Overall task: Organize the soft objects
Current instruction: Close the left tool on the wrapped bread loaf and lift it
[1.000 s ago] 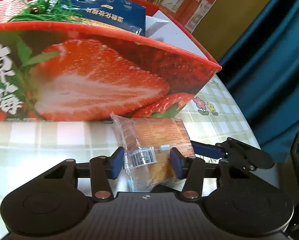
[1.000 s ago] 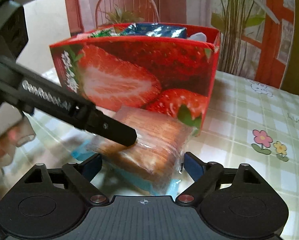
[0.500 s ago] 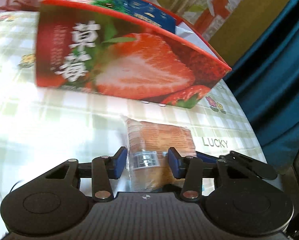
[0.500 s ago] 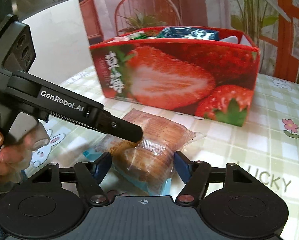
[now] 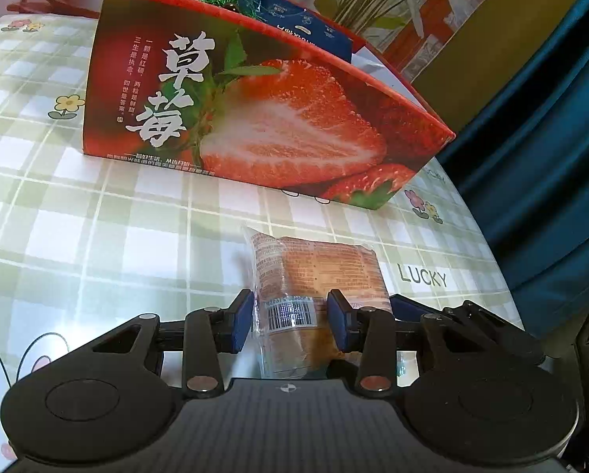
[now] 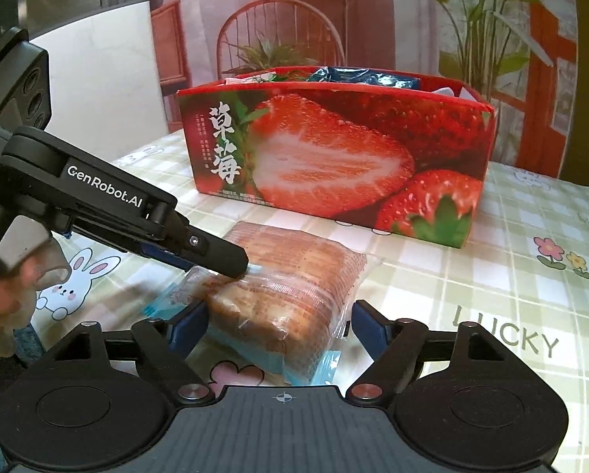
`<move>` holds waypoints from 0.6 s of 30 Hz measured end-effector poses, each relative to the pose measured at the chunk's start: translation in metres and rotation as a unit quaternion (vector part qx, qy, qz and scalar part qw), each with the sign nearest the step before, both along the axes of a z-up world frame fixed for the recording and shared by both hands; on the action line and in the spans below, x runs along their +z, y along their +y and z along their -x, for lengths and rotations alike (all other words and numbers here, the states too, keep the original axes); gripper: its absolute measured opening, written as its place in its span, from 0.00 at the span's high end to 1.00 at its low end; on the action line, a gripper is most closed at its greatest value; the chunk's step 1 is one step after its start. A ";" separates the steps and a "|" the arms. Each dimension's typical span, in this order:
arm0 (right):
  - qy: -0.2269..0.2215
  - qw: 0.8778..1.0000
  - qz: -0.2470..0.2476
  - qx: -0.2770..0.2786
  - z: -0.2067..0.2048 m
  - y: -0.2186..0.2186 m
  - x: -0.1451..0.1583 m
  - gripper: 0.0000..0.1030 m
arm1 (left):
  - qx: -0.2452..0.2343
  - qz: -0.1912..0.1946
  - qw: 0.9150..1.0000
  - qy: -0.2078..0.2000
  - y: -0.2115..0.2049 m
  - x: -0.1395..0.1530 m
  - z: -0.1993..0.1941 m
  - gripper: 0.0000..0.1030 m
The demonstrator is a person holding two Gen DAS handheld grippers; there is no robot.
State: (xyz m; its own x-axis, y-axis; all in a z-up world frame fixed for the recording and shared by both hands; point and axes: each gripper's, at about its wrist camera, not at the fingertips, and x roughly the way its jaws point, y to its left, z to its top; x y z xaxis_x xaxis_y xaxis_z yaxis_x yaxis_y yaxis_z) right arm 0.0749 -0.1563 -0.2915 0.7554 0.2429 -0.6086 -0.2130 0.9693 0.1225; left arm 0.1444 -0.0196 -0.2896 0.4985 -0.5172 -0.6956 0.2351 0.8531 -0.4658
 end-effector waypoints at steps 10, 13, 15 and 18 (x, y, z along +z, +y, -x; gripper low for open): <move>0.003 1.000 -0.001 -0.002 0.000 -0.001 -0.004 0.25 | 0.002 0.002 1.000 0.002 0.001 0.000 0.000 0.58; 0.004 1.000 -0.002 -0.002 0.000 -0.001 -0.004 0.25 | 0.004 0.005 1.000 0.004 0.001 -0.001 0.000 0.58; 0.002 1.000 -0.008 0.001 0.001 -0.002 -0.004 0.30 | 0.004 0.005 1.000 0.002 0.001 0.000 0.001 0.58; -0.004 1.000 -0.014 0.010 0.002 -0.002 0.000 0.40 | -0.004 -0.010 1.000 -0.008 -0.003 0.004 0.002 0.58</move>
State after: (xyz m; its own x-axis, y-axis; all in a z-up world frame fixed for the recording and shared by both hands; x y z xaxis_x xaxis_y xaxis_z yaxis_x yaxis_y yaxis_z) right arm 0.0725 -0.1587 -0.2915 0.7545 0.2755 -0.5956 -0.2339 0.9609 0.1481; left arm 0.1420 -0.0225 -0.2853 0.5055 -0.5063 -0.6987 0.2480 0.8608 -0.4444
